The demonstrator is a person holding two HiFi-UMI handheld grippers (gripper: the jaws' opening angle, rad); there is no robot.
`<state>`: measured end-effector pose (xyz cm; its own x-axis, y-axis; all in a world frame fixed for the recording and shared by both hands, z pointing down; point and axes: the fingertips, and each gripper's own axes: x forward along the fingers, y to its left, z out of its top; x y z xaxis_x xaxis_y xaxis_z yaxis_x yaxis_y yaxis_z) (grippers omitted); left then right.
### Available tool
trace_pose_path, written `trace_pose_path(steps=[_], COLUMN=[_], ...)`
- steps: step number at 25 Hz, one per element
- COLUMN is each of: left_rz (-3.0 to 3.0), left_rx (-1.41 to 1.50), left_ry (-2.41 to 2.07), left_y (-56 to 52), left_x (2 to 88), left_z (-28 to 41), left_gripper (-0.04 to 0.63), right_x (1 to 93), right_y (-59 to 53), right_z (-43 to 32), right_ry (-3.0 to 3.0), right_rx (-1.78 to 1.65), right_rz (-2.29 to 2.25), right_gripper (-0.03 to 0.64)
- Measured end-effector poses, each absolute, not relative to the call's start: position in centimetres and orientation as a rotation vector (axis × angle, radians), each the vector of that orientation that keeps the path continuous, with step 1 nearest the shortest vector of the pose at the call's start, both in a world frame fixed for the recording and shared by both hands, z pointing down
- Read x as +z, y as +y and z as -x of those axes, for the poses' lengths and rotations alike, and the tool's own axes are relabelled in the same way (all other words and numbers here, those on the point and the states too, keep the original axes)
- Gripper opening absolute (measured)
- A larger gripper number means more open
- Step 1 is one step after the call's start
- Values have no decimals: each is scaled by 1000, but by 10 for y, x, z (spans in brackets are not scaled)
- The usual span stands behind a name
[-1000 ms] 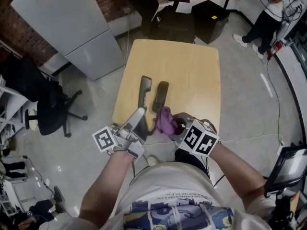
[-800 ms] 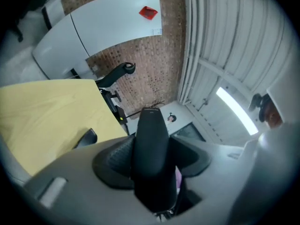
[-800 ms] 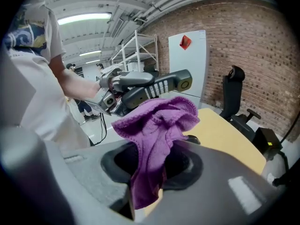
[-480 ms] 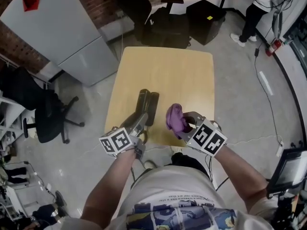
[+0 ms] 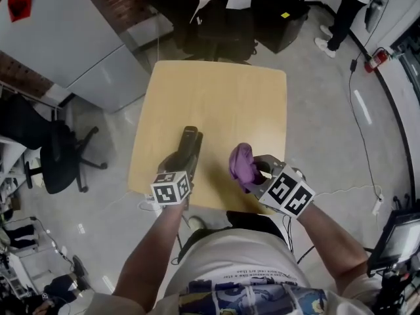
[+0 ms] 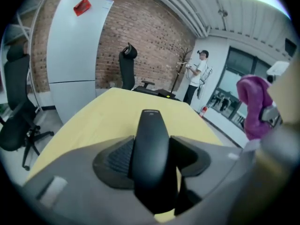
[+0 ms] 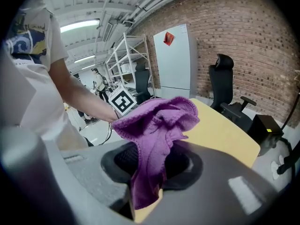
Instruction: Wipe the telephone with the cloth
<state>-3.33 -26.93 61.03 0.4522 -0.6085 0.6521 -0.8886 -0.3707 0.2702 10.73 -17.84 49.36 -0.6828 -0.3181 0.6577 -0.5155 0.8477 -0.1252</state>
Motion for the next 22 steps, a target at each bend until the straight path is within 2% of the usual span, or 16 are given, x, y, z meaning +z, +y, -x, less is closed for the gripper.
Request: trace_pose_path(steps=[10, 15, 18, 22], left_rz=[-2157, -2144, -2152, -2196], left_rx=[978, 1021, 1027, 969], left_ry=[-1285, -1274, -1248, -1196], left_y=[-260, -259, -258, -251], left_x=[643, 648, 648, 642], left_z=[28, 28, 27, 20], left_gripper=[255, 258, 313, 351], right_x=[502, 504, 503, 501], right_y=[-183, -180, -177, -169], right_z=[-124, -124, -120, -111], right_ry=[-2404, -2415, -2420, -2423], right_rx=[469, 485, 485, 476], right_rz=[-581, -580, -581, -585], right_gripper=[114, 114, 114, 114])
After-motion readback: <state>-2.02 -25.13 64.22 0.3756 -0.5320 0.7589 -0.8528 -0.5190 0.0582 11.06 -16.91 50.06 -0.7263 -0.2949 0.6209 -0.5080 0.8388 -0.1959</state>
